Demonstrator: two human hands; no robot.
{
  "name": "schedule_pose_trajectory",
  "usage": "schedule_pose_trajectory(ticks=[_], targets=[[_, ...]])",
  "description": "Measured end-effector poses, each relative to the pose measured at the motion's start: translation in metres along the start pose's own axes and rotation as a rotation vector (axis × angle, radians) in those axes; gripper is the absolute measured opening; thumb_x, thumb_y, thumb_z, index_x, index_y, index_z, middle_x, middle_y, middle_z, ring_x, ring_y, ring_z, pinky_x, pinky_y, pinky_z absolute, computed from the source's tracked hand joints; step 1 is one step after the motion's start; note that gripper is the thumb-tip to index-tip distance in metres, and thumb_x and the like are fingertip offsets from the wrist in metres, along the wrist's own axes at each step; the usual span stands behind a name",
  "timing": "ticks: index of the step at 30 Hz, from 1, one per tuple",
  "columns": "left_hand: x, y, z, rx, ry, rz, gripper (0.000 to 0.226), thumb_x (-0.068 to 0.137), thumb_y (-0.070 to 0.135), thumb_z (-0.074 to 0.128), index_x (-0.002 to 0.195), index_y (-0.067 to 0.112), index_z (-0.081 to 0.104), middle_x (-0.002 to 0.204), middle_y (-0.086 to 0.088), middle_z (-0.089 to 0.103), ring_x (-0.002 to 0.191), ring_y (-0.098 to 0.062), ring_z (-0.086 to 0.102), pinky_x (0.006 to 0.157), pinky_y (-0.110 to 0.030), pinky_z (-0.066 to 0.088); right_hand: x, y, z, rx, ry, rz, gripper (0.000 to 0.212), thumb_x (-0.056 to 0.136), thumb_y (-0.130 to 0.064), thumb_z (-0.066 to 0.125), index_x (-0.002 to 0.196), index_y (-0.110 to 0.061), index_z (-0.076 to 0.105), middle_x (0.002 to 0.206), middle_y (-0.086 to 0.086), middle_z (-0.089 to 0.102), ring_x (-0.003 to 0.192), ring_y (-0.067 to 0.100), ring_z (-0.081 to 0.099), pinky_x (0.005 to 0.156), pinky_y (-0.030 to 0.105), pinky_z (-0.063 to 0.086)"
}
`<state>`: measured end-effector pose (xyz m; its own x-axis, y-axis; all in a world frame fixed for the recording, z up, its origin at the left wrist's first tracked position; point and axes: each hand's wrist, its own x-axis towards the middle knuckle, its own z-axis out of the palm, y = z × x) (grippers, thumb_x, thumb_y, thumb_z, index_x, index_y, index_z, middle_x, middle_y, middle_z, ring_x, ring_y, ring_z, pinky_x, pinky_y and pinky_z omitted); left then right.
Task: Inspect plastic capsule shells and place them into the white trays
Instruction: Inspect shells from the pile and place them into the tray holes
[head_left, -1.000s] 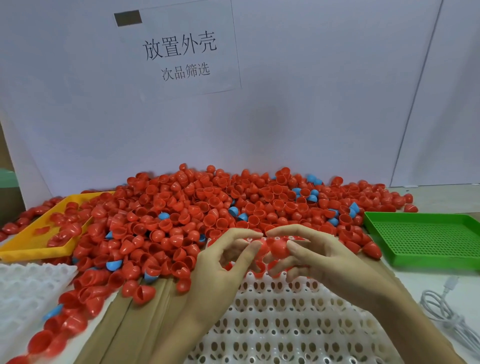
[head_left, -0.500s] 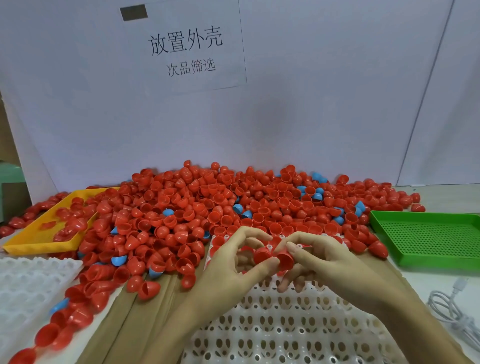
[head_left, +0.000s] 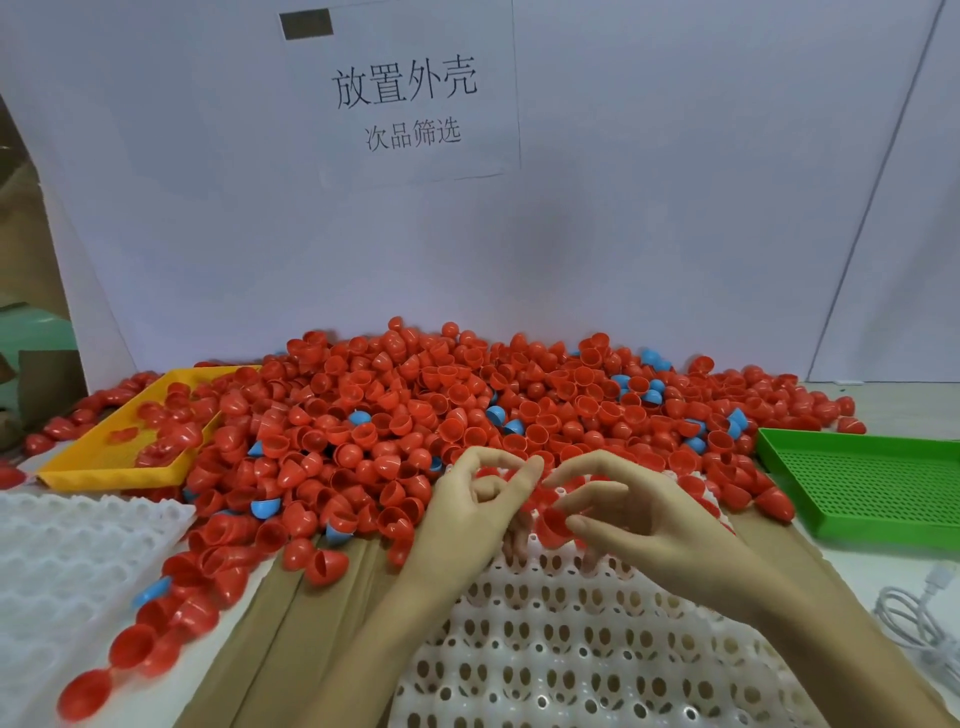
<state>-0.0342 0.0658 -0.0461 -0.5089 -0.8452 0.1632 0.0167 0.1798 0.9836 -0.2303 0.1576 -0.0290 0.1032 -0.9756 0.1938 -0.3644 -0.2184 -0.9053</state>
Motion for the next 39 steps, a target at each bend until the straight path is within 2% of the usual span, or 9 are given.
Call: schedule_pose_trajectory(ticks=[6,9,12,15,17,21,27,31,39], targets=[[0.003,-0.007,-0.006,0.026,-0.052,-0.002,0.051,0.092,0.064,0.062,0.118,0.021,0.063,0.079,-0.022,0.074,0.064,-0.027,0.074,0.064,-0.025,0.059,0.01,0.0,0.012,-0.317,0.14,-0.107,0.034,0.095,-0.023,0.076,0.124,-0.041,0.071,0.096,-0.014,0.08,0.082,0.007,0.077,0.075,0.023,0.062],[0.008,-0.005,-0.015,-0.033,-0.028,-0.062,0.059,0.094,0.07,0.05,0.117,0.018,0.065,0.081,-0.014,0.077,0.072,-0.031,0.077,0.066,-0.029,0.061,0.019,-0.001,0.021,-0.403,0.233,-0.141,0.022,0.093,-0.019,0.078,0.112,-0.029,0.079,0.089,-0.019,0.08,0.082,-0.002,0.076,0.078,0.019,0.062],[0.016,-0.005,-0.036,-0.036,0.116,-0.063,0.061,0.104,0.063,0.034,0.113,0.012,0.066,0.078,-0.013,0.076,0.063,-0.029,0.073,0.054,-0.026,0.056,0.026,-0.001,0.028,-0.432,0.256,-0.122,0.014,0.094,-0.018,0.078,0.105,-0.026,0.08,0.085,-0.019,0.079,0.077,-0.003,0.076,0.075,0.017,0.061],[0.023,-0.016,-0.056,-0.109,0.351,-0.074,0.054,0.112,0.047,0.036,0.099,0.006,0.069,0.063,-0.007,0.067,0.048,-0.018,0.06,0.044,-0.023,0.043,0.031,-0.001,0.04,-0.5,0.169,-0.051,0.012,0.096,-0.02,0.076,0.107,-0.023,0.079,0.085,-0.013,0.079,0.078,-0.001,0.075,0.077,0.023,0.063],[0.025,-0.025,-0.061,-0.054,0.407,-0.097,0.046,0.113,0.036,0.041,0.094,0.006,0.07,0.06,-0.004,0.062,0.047,-0.015,0.055,0.046,-0.026,0.043,0.034,-0.001,0.051,-0.558,0.078,-0.033,0.012,0.098,-0.02,0.073,0.109,-0.022,0.079,0.088,-0.013,0.077,0.08,-0.002,0.072,0.079,0.019,0.061],[0.024,-0.035,-0.056,0.368,0.341,0.031,0.031,0.109,0.028,0.053,0.085,0.015,0.068,0.061,-0.005,0.065,0.052,-0.014,0.056,0.057,-0.04,0.05,0.038,0.0,0.067,-0.668,-0.029,-0.025,0.016,0.101,-0.027,0.07,0.114,-0.022,0.078,0.08,-0.023,0.063,0.078,-0.013,0.062,0.071,0.007,0.051],[0.019,-0.038,-0.047,0.852,0.194,0.161,0.012,0.106,0.034,0.056,0.097,0.027,0.061,0.07,0.012,0.057,0.062,-0.007,0.057,0.055,-0.026,0.047,0.039,0.002,0.071,-0.666,-0.044,-0.042,0.012,0.099,-0.028,0.072,0.107,-0.023,0.079,0.076,-0.022,0.063,0.077,-0.014,0.06,0.07,0.006,0.047],[0.018,-0.038,-0.045,0.924,0.18,0.179,0.006,0.106,0.034,0.057,0.104,0.028,0.059,0.071,0.016,0.047,0.061,-0.001,0.049,0.054,-0.017,0.033,0.038,0.006,0.071,-0.634,-0.05,-0.049,0.008,0.098,-0.03,0.073,0.1,-0.023,0.077,0.073,-0.012,0.072,0.072,-0.006,0.064,0.07,0.008,0.049],[0.015,-0.036,-0.047,0.987,0.123,0.159,0.012,0.108,0.044,0.05,0.111,0.032,0.048,0.08,0.016,0.049,0.072,-0.008,0.058,0.06,-0.026,0.045,0.045,0.009,0.063,-0.6,-0.138,-0.054,0.015,0.097,-0.029,0.074,0.105,-0.018,0.078,0.078,-0.008,0.073,0.066,0.001,0.064,0.064,0.013,0.051]])
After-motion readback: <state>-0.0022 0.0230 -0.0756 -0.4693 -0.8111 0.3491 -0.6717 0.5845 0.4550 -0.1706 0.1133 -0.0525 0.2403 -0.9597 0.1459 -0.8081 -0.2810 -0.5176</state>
